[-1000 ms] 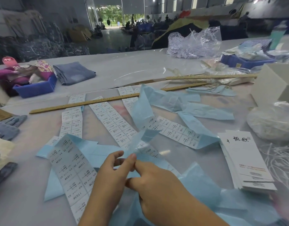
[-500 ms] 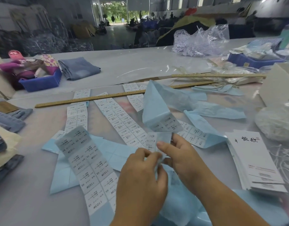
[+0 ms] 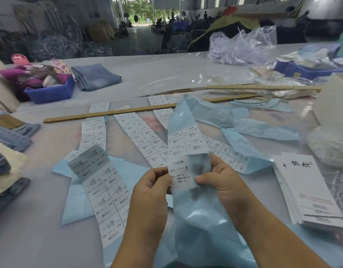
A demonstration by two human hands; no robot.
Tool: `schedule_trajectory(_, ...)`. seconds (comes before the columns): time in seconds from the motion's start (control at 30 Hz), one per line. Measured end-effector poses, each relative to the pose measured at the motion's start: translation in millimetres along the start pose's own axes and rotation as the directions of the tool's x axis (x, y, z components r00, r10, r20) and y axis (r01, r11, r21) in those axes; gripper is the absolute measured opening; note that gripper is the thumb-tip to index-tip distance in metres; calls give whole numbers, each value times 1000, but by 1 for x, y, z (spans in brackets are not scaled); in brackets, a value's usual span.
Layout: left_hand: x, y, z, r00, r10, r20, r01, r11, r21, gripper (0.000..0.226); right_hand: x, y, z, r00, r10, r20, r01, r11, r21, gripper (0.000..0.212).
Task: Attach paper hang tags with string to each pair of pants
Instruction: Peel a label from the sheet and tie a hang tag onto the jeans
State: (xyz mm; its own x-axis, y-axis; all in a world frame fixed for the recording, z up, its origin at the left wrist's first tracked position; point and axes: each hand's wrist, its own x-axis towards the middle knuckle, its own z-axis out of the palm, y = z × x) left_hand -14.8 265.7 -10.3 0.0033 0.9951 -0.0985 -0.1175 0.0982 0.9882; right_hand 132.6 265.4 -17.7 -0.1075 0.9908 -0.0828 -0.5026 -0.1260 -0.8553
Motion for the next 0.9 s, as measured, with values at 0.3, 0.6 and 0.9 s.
schedule_trajectory(0.3, 0, -4, -2, 987, 145, -73, -134, 981, 137, 22, -3, -1, -3, 998, 55, -10, -56, 996, -72, 31)
schedule_trajectory(0.6, -4, -10, -3, 819, 519, 243, -526, 512, 679, 26, -1, 4, -2, 993, 15, -116, -38, 978, -204, 25)
schedule_trajectory(0.9, -1, -6, -12, 942, 316, 116, -320, 733, 601, 12, 3, 7, -9, 990, 12, -143, -55, 952, -300, 51)
